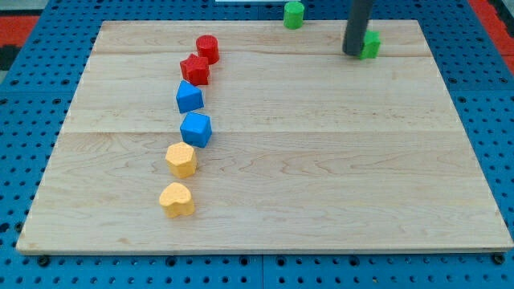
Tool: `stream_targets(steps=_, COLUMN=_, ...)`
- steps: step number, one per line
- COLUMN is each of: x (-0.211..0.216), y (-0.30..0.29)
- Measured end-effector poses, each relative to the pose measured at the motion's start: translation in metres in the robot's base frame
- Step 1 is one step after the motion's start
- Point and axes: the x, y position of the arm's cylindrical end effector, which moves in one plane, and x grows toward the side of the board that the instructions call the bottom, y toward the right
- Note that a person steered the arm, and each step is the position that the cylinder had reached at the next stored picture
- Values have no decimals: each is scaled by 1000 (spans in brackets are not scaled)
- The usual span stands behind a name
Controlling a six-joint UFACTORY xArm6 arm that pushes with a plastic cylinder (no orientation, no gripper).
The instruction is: Point at red star
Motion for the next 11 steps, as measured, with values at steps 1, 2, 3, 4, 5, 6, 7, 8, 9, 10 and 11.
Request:
stream_targets(steps=1, x=39, y=-23)
stream_targets(steps=2, x=46, y=-54)
stream_targets(steps=3, x=47, y=-69)
stream_targets(steps=4, x=40, y=-78)
stream_targets(steps=5, x=36, y=-91)
stream_targets(steps=6, x=34, y=-104)
stream_targets(steps=7, x=33, y=-118)
stream_targets(steps=8, x=28, y=-165)
stream_targets(steps=9, x=77, y=-196)
stream_targets(steps=10, x=76, y=-292)
stream_targets(steps=11, x=74, y=-318)
